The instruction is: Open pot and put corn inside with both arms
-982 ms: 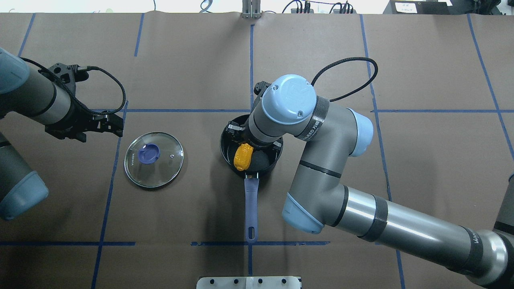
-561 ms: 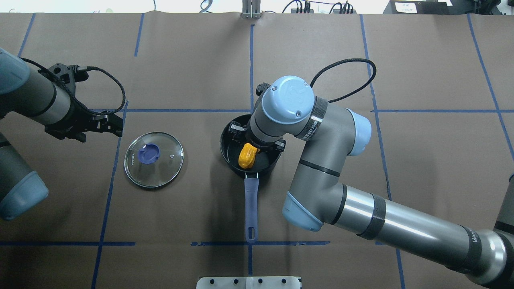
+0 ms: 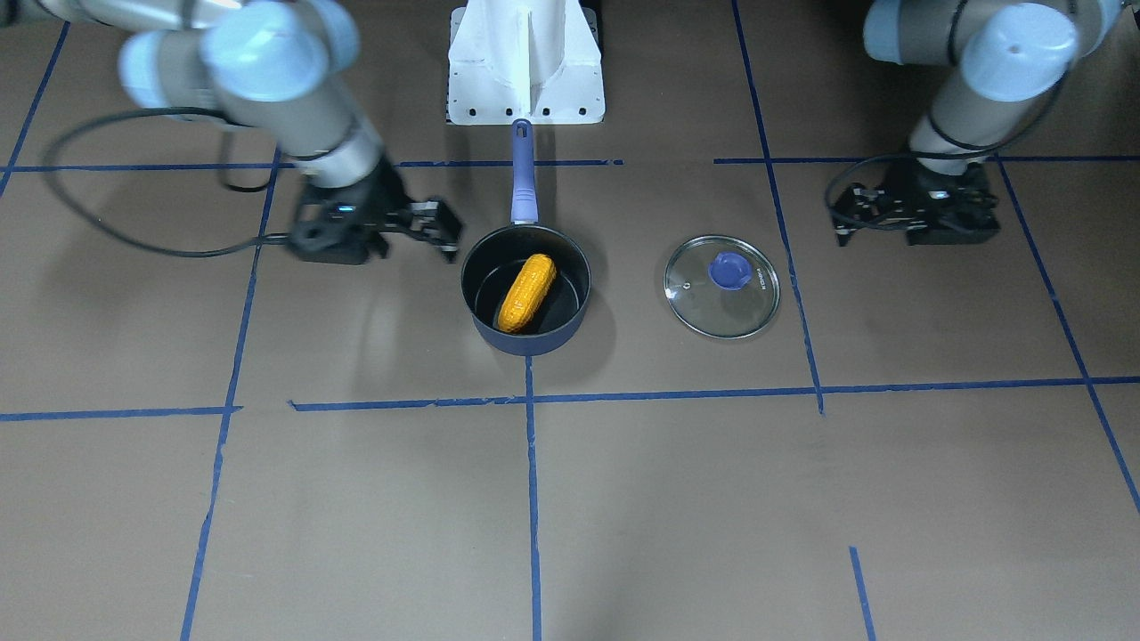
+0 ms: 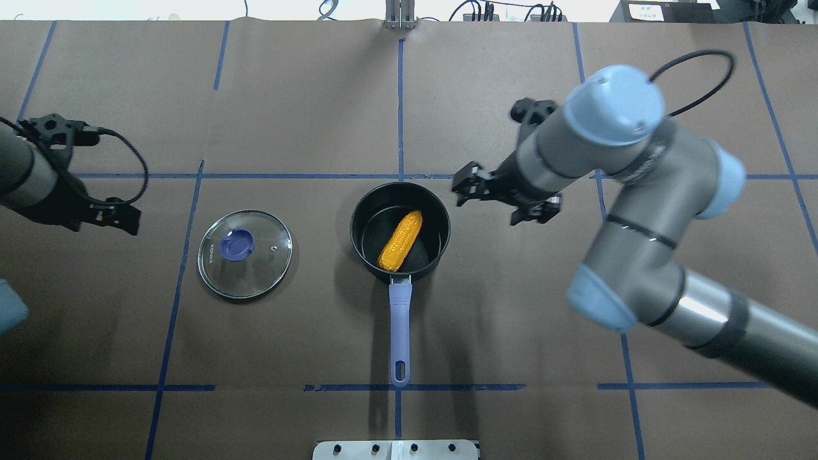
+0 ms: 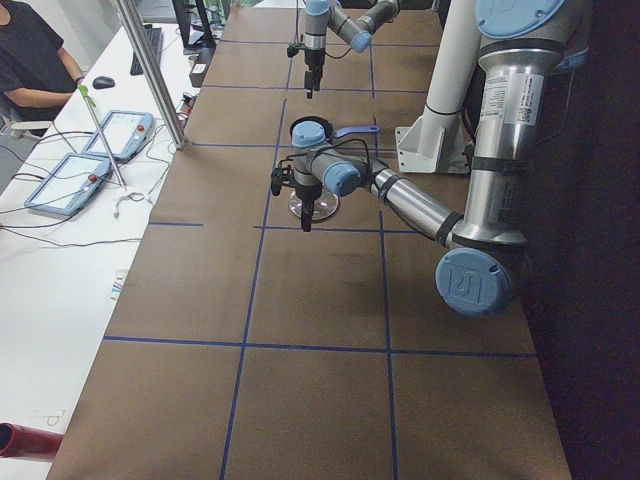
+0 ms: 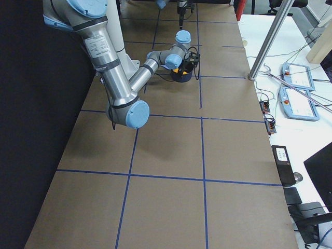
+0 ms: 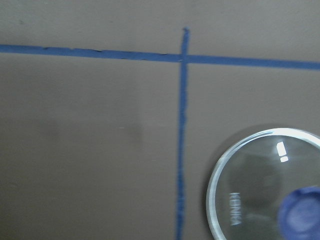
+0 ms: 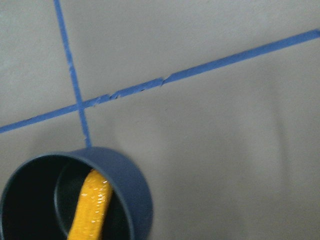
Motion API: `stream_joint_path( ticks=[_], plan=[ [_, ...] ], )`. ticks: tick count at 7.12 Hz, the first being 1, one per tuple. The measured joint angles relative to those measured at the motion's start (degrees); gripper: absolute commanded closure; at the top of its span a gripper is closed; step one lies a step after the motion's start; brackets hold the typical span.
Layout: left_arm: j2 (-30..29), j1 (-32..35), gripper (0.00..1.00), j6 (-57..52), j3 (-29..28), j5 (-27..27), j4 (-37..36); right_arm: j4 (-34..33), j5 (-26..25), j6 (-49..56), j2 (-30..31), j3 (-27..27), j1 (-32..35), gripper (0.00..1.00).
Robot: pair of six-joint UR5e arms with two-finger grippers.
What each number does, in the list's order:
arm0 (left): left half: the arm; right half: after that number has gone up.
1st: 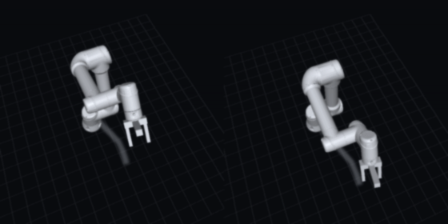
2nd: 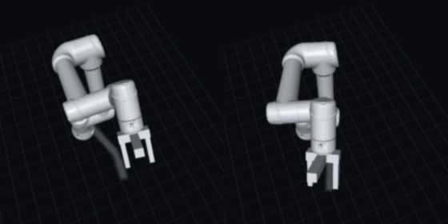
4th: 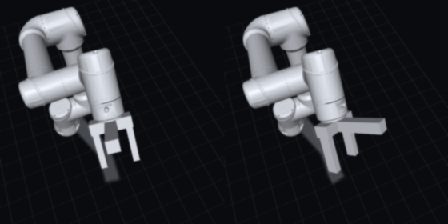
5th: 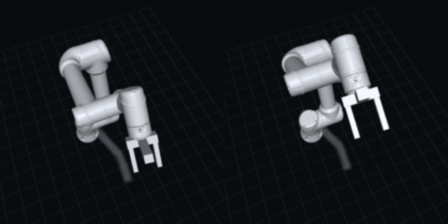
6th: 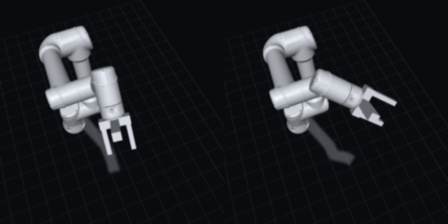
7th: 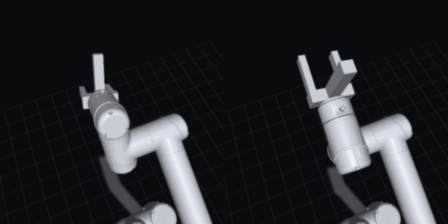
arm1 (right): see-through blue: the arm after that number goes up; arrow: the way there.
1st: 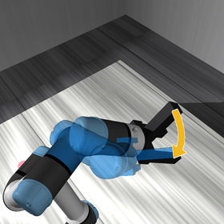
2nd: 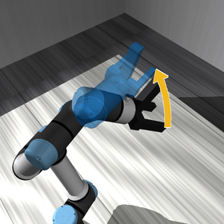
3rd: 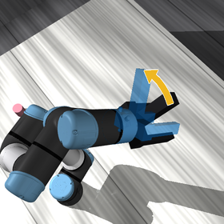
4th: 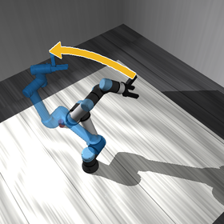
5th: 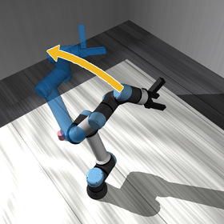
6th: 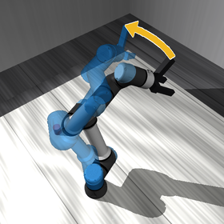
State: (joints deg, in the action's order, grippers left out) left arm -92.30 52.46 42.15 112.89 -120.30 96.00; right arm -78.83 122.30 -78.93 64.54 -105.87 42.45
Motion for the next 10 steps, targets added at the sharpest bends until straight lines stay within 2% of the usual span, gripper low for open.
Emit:
stream_joint_path(
  ticks=[2, 3, 5, 6, 8, 10],
  plan=[
    [3.7, 10.3, 0.0, -18.1, -2.3, -4.9, -0.6, -1.6, 9.2, 16.5, 9.7, -3.0, 11.7, 0.0],
    [4.4, 17.0, 0.0, -28.8, -4.5, -6.8, -2.8, -3.0, 12.4, 28.3, 14.9, -3.4, 17.7, 0.0],
    [3.0, 29.5, 0.0, -48.2, -7.9, -8.0, -12.8, -4.7, 14.2, 52.1, 25.3, -3.0, 27.3, 0.0],
    [2.0, 34.2, 0.0, -53.5, -9.0, -8.7, -17.7, -6.5, 14.3, 64.1, 29.3, -2.3, 32.2, 0.0],
    [1.5, 38.8, 0.0, -56.8, -12.2, -13.3, -20.7, -12.7, 14.3, 81.8, 32.8, -1.2, 40.7, 0.0],
    [2.3, 39.8, 0.0, -57.1, -12.2, -15.1, -21.2, -17.5, 13.7, 88.9, 33.6, -1.0, 44.6, 0.0]
  ],
)
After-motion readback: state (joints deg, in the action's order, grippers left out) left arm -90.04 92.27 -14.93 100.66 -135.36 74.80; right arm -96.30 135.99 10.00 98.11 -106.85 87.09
